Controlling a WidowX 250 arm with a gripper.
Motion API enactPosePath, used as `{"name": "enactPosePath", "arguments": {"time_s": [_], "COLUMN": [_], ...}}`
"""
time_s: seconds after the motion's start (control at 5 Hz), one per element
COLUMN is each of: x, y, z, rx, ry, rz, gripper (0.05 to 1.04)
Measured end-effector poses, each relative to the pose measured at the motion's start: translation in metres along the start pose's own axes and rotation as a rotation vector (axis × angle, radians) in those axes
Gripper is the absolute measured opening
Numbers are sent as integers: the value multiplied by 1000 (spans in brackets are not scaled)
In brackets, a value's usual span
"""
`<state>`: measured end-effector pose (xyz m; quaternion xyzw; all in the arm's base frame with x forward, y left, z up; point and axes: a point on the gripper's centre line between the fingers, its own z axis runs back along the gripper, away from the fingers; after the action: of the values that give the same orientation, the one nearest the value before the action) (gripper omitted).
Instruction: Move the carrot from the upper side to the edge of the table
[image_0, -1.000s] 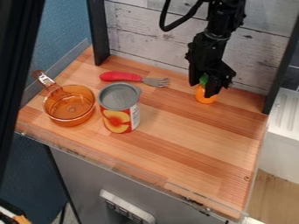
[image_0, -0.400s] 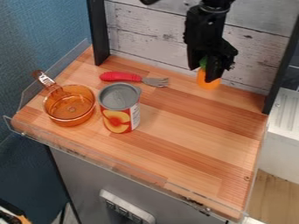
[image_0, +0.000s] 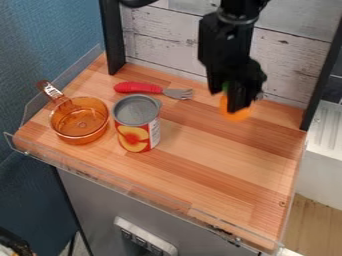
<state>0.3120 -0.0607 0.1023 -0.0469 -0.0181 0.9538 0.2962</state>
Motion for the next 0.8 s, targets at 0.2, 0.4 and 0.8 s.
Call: {"name": "enactPosePath", "arguments": {"time_s": [0.2, 0.4, 0.8], "x": [13, 26, 33], "y": [21, 38, 54], "z": [-6, -20, -42], "rx": [9, 8, -17], "ry": [-15, -28, -41], "rz": [-59, -114, -183], "gripper": [592, 592, 592]}}
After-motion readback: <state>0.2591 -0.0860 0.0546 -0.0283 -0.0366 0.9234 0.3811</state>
